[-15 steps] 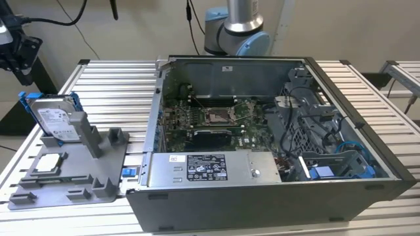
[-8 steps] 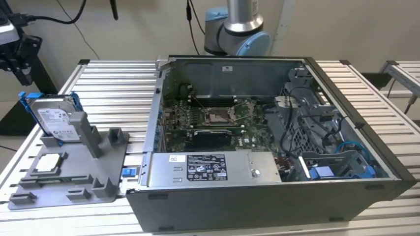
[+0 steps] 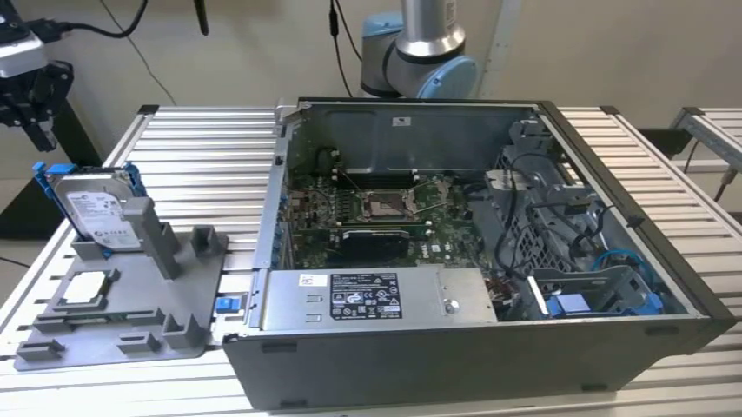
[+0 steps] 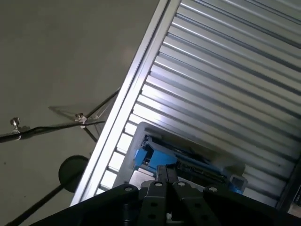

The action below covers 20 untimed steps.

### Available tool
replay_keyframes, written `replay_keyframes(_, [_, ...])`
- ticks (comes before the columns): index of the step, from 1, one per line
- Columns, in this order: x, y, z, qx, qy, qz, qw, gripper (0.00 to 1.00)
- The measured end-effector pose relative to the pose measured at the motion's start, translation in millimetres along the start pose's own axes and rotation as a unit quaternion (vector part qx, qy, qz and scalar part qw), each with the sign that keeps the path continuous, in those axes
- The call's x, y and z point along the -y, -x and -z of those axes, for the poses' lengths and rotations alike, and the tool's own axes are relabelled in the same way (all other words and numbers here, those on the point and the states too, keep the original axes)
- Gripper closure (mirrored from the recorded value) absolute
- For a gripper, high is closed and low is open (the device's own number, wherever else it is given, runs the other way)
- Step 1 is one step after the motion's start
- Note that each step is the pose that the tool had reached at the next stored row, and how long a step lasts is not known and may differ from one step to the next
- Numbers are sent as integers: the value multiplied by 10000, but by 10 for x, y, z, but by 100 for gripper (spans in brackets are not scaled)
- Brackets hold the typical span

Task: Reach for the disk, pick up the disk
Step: 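Pick up the disk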

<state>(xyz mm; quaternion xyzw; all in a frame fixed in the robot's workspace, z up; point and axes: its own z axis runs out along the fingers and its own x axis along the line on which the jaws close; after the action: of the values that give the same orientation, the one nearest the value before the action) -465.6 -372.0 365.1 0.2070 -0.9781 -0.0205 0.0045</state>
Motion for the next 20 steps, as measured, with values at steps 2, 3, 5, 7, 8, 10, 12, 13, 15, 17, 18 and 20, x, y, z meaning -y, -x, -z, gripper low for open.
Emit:
replay_keyframes(2, [0,0,1,0,3,33,10000,100])
replay_keyframes(3, [0,0,0,0,3,34,10000,100])
replay_keyframes(5, [0,0,1,-2,3,67,10000,100])
replay_keyframes(7, [0,0,0,-8,3,214,9998,100])
replay_keyframes(8, [0,0,0,-11,3,307,9995,100])
replay_keyframes(10, [0,0,0,-16,2,490,9988,100])
replay_keyframes(12, [1,0,-1,-18,-1,673,9977,100])
replay_keyframes(13, [0,0,-1,-20,-3,767,9971,100])
replay_keyframes(15, [0,0,-2,-24,-4,944,9955,100])
replay_keyframes(17, [0,0,-2,-30,-5,1128,9936,100])
replay_keyframes(18, [0,0,-2,-30,-7,1220,9925,100])
replay_keyframes(20, [0,0,-2,-29,-12,1395,9902,100])
